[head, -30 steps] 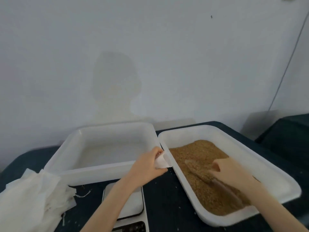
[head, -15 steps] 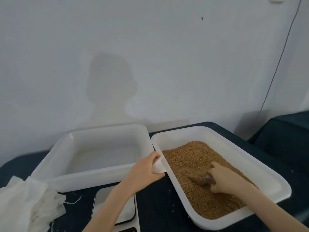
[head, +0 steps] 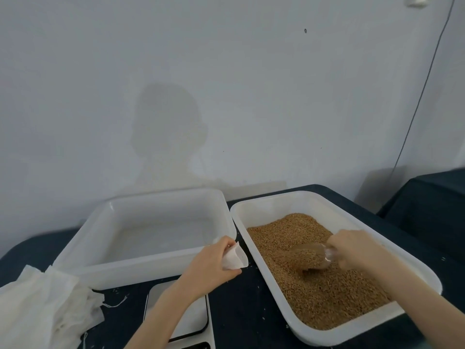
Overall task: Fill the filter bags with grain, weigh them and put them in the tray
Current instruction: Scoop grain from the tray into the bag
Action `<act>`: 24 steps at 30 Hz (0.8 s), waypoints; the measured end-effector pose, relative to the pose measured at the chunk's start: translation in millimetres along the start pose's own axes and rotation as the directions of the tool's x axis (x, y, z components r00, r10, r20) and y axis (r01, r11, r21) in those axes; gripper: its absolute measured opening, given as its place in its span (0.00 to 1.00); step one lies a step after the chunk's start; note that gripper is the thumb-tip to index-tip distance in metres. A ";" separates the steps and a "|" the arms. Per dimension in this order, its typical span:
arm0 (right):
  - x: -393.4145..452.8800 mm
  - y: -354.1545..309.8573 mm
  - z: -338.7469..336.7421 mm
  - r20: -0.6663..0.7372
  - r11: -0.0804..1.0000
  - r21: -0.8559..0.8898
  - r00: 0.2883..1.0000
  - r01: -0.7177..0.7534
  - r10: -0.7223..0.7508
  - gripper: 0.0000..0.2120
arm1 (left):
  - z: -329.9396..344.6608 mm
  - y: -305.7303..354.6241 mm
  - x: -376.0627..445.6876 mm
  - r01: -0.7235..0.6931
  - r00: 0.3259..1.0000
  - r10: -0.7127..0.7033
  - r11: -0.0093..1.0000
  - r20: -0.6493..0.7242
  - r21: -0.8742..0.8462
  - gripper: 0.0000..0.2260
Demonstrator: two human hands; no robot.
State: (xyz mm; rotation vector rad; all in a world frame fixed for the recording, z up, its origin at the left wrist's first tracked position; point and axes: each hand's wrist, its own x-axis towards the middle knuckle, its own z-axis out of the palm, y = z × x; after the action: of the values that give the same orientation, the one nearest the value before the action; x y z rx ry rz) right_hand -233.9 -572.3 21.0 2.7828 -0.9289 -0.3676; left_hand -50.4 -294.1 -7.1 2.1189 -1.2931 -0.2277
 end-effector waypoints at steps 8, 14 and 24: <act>-0.1 6.9 -6.5 -0.086 0.995 -0.083 0.995 -0.060 0.053 0.07 | -1.2 -3.6 -2.9 0.018 1.000 -0.018 1.000 0.011 0.005 0.17; -3.5 1.6 -18.5 -0.185 0.988 -0.153 0.983 -0.020 -0.009 0.09 | -1.9 1.8 -0.8 -0.003 1.000 0.003 1.000 0.011 0.002 0.17; -2.3 25.4 -2.8 -0.073 0.976 0.210 0.995 -0.053 0.069 0.04 | -4.4 -8.4 -5.5 0.028 1.000 -0.028 1.000 -0.002 0.006 0.17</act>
State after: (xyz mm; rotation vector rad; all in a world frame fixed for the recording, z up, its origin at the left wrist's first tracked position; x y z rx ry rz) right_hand -249.2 -590.6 30.4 2.9216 -1.0886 -0.1558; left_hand -45.0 -284.9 -9.6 2.1428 -1.2655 -0.2338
